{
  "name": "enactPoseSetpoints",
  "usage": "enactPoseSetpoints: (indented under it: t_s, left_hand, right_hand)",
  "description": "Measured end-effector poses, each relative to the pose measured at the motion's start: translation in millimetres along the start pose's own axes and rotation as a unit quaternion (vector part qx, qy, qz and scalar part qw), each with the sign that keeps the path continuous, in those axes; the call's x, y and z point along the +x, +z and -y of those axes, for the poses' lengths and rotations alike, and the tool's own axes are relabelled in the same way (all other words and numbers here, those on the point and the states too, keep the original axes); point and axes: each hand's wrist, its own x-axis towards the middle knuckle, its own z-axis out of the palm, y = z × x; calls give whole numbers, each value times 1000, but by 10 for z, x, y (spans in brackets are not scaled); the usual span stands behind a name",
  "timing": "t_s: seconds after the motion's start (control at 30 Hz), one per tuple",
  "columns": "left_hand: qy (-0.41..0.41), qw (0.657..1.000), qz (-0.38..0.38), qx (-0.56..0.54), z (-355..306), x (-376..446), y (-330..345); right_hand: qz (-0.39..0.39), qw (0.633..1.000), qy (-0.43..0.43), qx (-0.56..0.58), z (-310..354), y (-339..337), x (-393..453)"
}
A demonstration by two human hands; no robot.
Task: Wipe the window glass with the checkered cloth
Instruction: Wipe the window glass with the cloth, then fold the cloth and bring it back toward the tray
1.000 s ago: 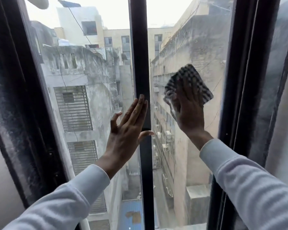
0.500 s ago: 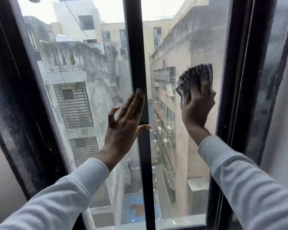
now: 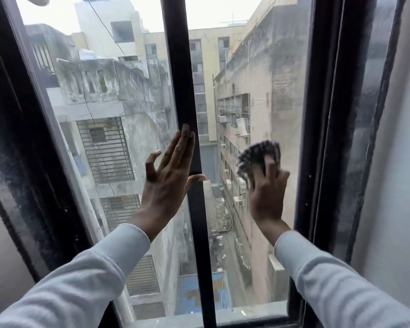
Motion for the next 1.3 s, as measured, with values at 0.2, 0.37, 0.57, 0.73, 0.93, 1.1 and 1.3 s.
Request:
enactPoseSetpoints:
  t_s: [0.2,0.37,0.57,0.73,0.93,1.1,1.3]
  left_hand:
    - [-15,999,28,-35,-26,-9,-91]
    - [-163,929,130,-306,-313,-53,-452]
    - [-404,479,423,-655,-442,41,-1204]
    - [-358,447,388,-722,-405,-205,-1479]
    - [-337,499,329,-727,-778,-896,-1653]
    - [-303,469,428,-710,-1542,-1762,-1832]
    - [-221,425,545,-688,-2459,-3117,-2223]
  right_hand:
    - [84,916,145,364,461,-78,-434]
    - [203,518,422,716,680,-831,-14]
    - [347,419,335,769,688,-1702,-64]
    - [295,503,365,726,721,-2269,-474]
    - [165,653,501,544,470,-2800,-1360]
    - [122,672,569,457,46,-3323,-2234]
    - [155,699,639,281,-700,-3830,-3797]
